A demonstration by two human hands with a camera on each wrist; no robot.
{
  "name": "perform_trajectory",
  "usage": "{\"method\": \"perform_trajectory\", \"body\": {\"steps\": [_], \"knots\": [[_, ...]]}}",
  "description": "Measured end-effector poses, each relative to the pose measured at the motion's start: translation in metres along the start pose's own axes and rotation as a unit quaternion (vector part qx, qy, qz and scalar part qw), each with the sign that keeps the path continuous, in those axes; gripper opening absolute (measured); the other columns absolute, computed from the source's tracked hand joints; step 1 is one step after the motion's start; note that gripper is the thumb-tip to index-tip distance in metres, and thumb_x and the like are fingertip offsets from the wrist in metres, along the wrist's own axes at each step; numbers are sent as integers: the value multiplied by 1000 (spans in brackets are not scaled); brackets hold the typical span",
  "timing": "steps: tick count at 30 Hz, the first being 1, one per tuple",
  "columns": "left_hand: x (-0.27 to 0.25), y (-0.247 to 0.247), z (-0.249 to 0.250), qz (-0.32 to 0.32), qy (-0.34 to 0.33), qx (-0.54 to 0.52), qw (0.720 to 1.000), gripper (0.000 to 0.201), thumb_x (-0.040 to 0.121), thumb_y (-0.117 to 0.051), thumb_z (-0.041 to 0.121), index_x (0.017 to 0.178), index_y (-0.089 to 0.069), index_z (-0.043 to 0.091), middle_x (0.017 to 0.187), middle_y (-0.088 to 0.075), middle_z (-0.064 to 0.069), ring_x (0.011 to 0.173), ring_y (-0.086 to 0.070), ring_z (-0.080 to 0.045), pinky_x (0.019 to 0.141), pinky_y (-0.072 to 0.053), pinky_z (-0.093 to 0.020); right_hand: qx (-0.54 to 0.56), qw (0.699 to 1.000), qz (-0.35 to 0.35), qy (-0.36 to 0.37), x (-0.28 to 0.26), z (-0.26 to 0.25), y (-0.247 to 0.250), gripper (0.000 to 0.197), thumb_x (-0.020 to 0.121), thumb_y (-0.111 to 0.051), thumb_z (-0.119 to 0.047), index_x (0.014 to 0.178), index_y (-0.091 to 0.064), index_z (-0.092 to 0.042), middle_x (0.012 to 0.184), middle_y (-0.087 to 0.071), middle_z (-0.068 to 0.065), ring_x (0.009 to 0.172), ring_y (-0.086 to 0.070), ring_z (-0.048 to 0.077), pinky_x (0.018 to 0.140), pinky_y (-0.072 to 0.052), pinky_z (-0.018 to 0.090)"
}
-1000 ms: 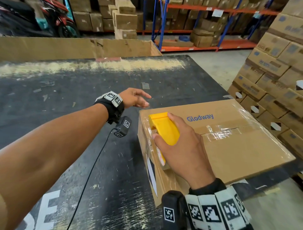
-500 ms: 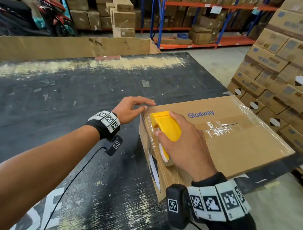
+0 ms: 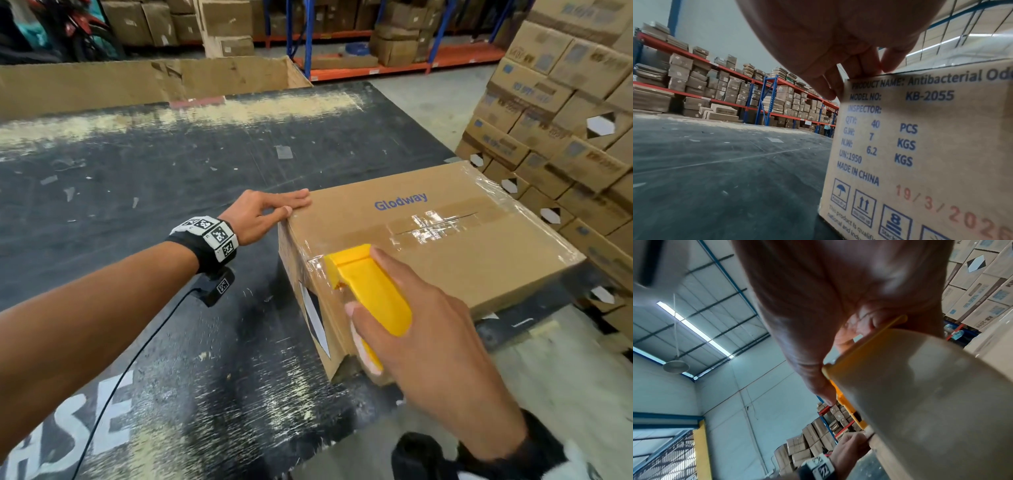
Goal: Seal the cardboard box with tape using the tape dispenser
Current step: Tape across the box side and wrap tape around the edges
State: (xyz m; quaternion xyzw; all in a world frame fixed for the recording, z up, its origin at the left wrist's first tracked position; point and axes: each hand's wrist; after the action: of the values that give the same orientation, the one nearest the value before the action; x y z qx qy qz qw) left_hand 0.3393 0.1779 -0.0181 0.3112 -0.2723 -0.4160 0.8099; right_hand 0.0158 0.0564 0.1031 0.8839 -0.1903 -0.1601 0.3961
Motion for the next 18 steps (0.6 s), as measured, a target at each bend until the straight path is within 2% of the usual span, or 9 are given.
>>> {"method": "perform_trajectory", "body": {"steps": [3,6,7,9,11,13,15,16,18], "knots": [[1,-1,4,14,8,-2,1000,36,103,-50,30,137,-62,34,148,-53,20,138,-47,2,119,-33,-23,-27,999,-7,-28,-46,23,0,79,73,-54,-75,143,-16,-71,105,-62,-15,89,-55,5,77,-45,25],[-1,-5,10,30,19,-4,999,36,100,-55,37,135,-63,33,146,-55,19,136,-48,4,114,-34,-14,-58,997,45,-23,-83,47,-2,81,65,-51,-78,142,-25,-71,84,-66,-7,69,-63,12,60,-49,23],[-2,-6,11,34,23,-8,999,37,99,-58,38,135,-63,33,145,-56,18,135,-48,5,114,-35,-15,-65,996,56,-22,-92,53,-4,82,65,-52,-76,143,-30,-67,79,-65,-6,65,-66,14,60,-50,25],[-3,-8,12,39,25,-5,999,40,96,-62,40,136,-63,33,145,-56,19,135,-48,7,116,-36,-20,-76,994,70,-27,-107,64,-12,83,64,-55,-75,144,-37,-61,72,-64,-5,60,-67,16,71,-48,26],[-3,-10,12,39,24,2,999,41,96,-62,41,137,-62,34,145,-55,19,135,-47,6,118,-35,-24,-84,993,75,-27,-114,72,-21,84,64,-55,-76,144,-35,-63,69,-62,-4,59,-66,15,71,-47,25],[-4,-10,14,34,24,5,999,42,96,-61,41,138,-61,33,147,-55,18,136,-47,6,119,-33,-23,-62,996,51,-47,-113,78,-31,85,63,-51,-77,143,-22,-71,72,-62,-2,66,-66,16,64,-50,24],[-4,-9,16,32,26,25,999,42,97,-60,41,139,-60,35,148,-53,18,137,-46,6,117,-29,-14,-41,997,7,-63,-108,83,-40,84,64,-45,-77,138,-4,-78,81,-63,-1,78,-65,19,70,-51,25],[-5,-8,17,30,27,42,998,42,98,-58,43,139,-58,36,149,-52,20,137,-45,6,115,-26,-8,-38,997,-13,-65,-103,85,-42,82,66,-44,-76,136,-1,-80,85,-62,-1,80,-62,18,71,-49,25],[-7,-10,20,25,23,79,996,43,99,-54,45,142,-55,38,152,-48,21,139,-43,4,114,-23,-6,-30,996,-47,-66,-89,96,-47,74,76,-49,-72,138,-9,-79,87,-61,-2,78,-57,15,69,-44,24]]}}
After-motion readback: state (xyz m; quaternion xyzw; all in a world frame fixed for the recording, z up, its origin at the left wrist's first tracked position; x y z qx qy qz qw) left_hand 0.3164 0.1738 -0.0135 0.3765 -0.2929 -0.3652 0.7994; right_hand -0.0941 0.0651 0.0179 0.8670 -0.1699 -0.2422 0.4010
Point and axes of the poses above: each hand's wrist, its own x-axis towards the middle knuckle, its own y-axis out of the back of the hand, z = x × y
